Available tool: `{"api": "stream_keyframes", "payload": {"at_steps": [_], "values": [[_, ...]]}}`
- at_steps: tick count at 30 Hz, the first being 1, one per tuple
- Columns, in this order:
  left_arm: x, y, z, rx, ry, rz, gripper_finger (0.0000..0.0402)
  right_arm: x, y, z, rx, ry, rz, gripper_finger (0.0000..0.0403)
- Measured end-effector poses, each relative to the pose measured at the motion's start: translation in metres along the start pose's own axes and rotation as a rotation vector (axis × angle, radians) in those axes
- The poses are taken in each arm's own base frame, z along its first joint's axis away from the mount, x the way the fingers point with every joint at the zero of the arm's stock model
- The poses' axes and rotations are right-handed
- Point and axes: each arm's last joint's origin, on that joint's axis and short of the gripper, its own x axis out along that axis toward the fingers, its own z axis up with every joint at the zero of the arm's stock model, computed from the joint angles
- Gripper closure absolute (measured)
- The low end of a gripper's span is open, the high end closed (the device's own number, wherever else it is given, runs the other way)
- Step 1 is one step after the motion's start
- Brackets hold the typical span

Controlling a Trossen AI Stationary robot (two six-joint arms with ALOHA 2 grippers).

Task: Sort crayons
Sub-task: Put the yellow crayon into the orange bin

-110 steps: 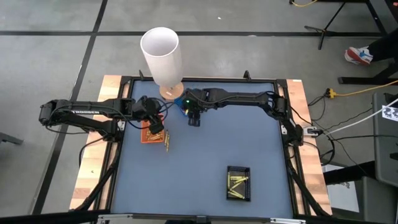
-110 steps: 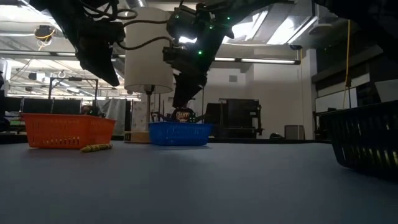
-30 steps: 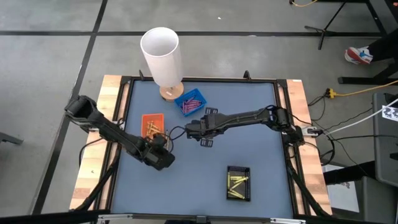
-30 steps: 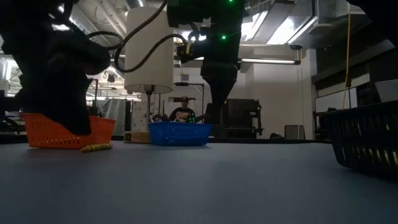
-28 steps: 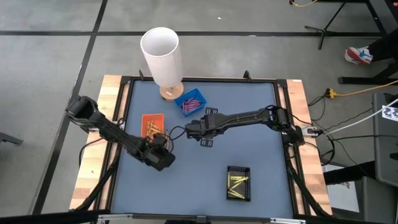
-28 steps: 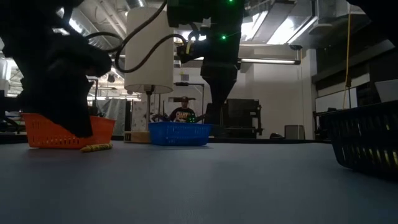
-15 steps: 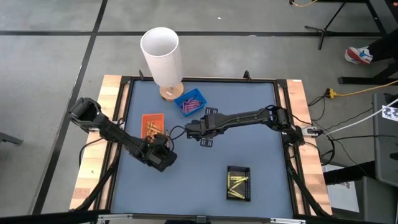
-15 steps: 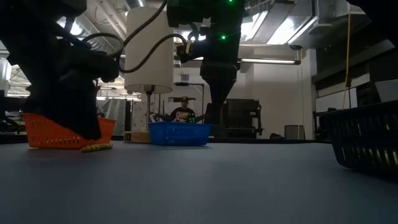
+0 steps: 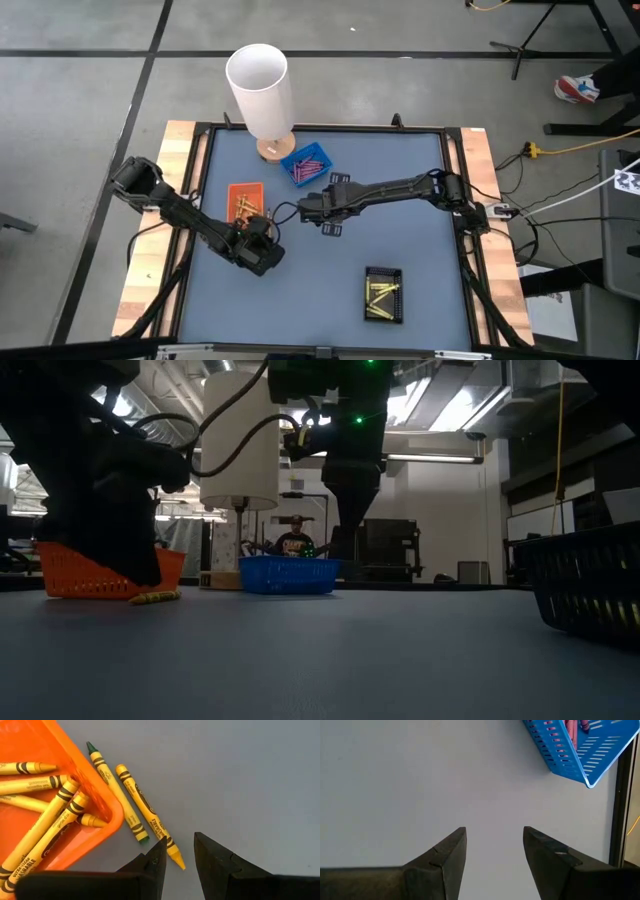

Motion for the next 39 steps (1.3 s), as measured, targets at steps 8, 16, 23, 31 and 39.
{"api": "stream_keyframes", "payload": {"at_steps": [8, 16, 23, 31, 39], "values": [[-0.001, 0.000, -0.004, 0.007, 0.105, -0.015, 0.0319, 0.000, 0.000, 0.000, 0.000, 0.000, 0.000, 0.0207], [-0.005, -0.001, -0.008, -0.015, 0.039, -0.020, 0.0319, 0.000, 0.000, 0.000, 0.000, 0.000, 0.000, 0.0207], [-0.007, -0.001, -0.008, -0.062, -0.063, -0.022, 0.0319, 0.000, 0.000, 0.000, -0.001, 0.000, 0.000, 0.0207], [-0.002, -0.001, -0.015, -0.060, -0.056, -0.001, 0.0319, 0.000, 0.000, 0.000, 0.000, 0.000, 0.000, 0.0207], [0.010, 0.000, -0.022, -0.061, -0.072, 0.046, 0.0319, 0.000, 0.000, 0.000, 0.002, -0.004, 0.001, 0.0207]]}}
